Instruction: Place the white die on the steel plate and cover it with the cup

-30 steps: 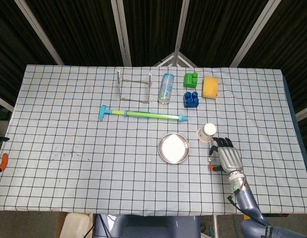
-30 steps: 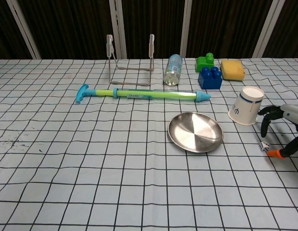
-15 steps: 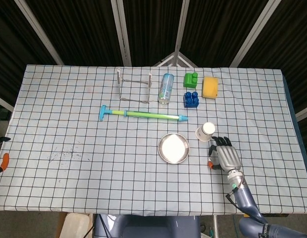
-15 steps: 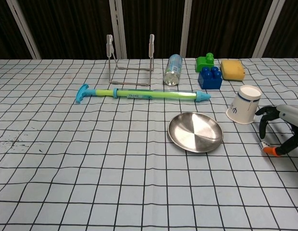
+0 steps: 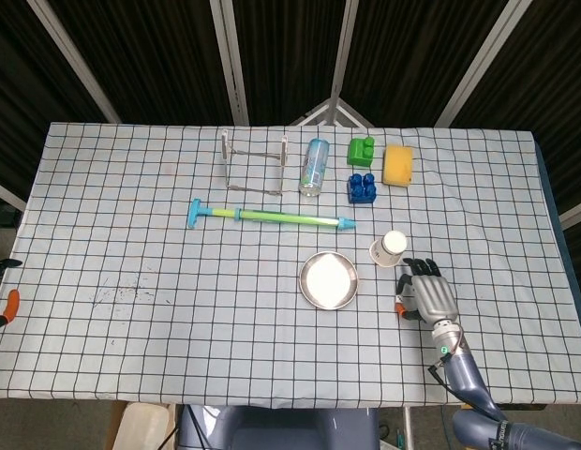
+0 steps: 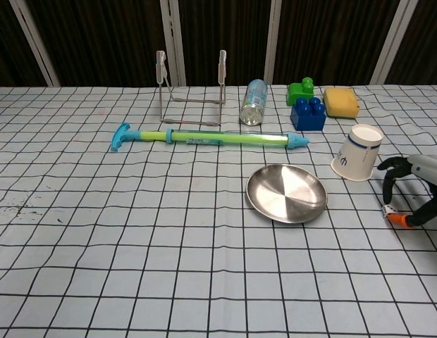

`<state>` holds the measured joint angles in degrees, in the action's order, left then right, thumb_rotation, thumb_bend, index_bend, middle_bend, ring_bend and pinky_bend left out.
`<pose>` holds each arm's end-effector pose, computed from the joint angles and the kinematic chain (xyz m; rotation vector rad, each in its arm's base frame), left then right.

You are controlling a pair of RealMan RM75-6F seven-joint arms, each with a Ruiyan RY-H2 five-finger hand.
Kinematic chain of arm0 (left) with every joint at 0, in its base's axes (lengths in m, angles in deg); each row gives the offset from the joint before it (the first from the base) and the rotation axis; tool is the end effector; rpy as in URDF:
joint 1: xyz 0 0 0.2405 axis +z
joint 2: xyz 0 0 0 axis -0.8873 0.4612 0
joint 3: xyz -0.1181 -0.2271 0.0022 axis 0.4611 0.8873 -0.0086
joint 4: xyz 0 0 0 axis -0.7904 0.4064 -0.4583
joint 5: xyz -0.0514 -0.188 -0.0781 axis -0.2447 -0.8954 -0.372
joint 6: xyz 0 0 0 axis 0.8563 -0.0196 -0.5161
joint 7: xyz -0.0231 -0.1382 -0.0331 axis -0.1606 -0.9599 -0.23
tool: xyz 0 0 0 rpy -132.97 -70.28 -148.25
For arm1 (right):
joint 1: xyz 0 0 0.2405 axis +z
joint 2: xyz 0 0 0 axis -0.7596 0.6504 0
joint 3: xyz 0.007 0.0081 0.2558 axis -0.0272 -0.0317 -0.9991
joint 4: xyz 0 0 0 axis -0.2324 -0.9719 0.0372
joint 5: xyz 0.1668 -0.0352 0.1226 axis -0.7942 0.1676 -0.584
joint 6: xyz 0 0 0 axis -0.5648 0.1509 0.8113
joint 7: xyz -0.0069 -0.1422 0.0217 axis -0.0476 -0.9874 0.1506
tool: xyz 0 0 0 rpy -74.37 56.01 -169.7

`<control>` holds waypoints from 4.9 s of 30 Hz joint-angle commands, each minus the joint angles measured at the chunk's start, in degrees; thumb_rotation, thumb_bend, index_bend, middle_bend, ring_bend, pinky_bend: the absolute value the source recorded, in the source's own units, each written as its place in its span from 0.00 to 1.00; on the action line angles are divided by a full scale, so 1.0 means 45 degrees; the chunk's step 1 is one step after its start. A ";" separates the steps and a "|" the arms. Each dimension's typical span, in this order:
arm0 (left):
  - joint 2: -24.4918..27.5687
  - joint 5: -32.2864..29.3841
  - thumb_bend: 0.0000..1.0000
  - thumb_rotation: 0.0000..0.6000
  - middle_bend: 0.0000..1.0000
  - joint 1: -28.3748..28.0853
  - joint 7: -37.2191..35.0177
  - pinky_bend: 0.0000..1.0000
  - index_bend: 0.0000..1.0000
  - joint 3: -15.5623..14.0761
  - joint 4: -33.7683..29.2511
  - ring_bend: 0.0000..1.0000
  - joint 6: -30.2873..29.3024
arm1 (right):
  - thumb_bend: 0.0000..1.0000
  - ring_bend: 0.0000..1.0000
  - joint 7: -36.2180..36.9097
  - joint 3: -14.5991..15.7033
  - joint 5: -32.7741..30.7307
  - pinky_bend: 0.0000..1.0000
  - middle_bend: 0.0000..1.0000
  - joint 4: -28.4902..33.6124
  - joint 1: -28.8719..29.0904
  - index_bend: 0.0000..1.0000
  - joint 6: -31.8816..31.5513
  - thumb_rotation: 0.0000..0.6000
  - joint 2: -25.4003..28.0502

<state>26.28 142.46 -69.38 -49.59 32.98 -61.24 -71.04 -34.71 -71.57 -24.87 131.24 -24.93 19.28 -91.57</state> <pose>-0.3400 0.2039 0.1824 -1.3052 -0.8922 -0.8289 -0.2751 -0.2898 -0.0031 1.5558 -1.1928 0.7541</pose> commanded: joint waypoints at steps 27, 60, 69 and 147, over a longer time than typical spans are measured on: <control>-0.0014 -0.0014 0.67 1.00 0.00 0.0007 0.0038 0.09 0.28 0.0000 0.0007 0.00 -0.0041 | 0.33 0.10 0.0299 -0.0002 0.0120 0.00 0.13 0.0024 0.0005 0.56 -0.0240 1.00 0.0048; 0.0117 -0.0017 0.67 1.00 0.00 -0.0064 -0.0669 0.09 0.28 0.0044 0.0222 0.00 0.0169 | 0.33 0.11 -0.4467 -0.1502 -0.1352 0.00 0.13 0.2649 0.3540 0.57 0.0542 1.00 -0.1016; 0.0125 -0.0077 0.67 1.00 0.00 -0.0090 -0.0813 0.09 0.28 0.0072 0.0307 0.00 0.0242 | 0.33 0.11 -0.4197 -0.1325 -0.1637 0.00 0.13 0.0967 0.4287 0.57 0.1193 1.00 -0.2403; -0.0032 -0.0149 0.67 1.00 0.00 -0.0205 -0.0171 0.09 0.28 -0.0013 0.0206 0.00 0.0364 | 0.18 0.10 -0.3100 -0.1321 -0.3464 0.00 0.22 0.0521 0.4217 0.17 0.0974 1.00 0.0739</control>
<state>26.14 141.80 -70.31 -50.39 32.92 -60.30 -69.40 -48.64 -77.59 -40.39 133.68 -5.98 23.58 -88.24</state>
